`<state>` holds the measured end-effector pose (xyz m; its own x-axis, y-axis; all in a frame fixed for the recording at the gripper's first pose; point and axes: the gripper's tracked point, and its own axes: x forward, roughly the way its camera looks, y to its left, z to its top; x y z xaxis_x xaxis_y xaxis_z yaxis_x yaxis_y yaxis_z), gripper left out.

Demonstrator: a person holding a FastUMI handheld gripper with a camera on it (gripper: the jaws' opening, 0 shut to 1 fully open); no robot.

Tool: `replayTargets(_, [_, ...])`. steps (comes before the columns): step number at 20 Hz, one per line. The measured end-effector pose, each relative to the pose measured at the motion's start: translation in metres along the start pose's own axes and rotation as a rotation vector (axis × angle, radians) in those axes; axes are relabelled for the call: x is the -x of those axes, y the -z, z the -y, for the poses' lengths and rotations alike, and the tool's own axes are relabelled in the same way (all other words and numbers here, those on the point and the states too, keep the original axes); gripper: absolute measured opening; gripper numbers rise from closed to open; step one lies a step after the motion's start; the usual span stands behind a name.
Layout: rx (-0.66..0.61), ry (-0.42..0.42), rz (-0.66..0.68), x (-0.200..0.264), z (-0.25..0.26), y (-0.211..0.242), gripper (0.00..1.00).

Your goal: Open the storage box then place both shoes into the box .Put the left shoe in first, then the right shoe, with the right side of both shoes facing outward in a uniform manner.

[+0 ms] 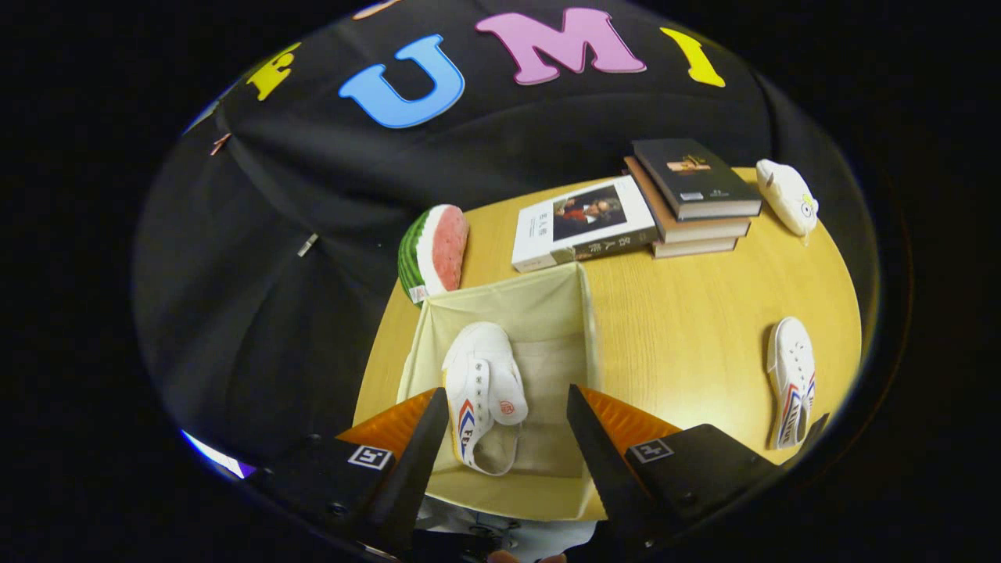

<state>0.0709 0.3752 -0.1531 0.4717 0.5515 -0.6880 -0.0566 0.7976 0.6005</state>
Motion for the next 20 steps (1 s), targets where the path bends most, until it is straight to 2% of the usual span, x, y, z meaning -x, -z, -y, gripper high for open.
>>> replayTargets(3, [0.124,0.022,0.098,0.047,0.049,-0.018,0.94])
replayTargets(4, [0.155,0.050,0.114,0.062,0.071,-0.018,0.99])
replayTargets(9, [0.206,0.245,0.110,0.113,0.210,0.006,0.99])
replayTargets(11, [0.207,0.329,0.071,0.122,0.269,0.024,0.99])
replayTargets(15, [0.220,0.437,-0.036,0.124,0.351,0.068,0.99])
replayTargets(20, [0.263,0.477,-0.173,0.101,0.408,0.115,0.94])
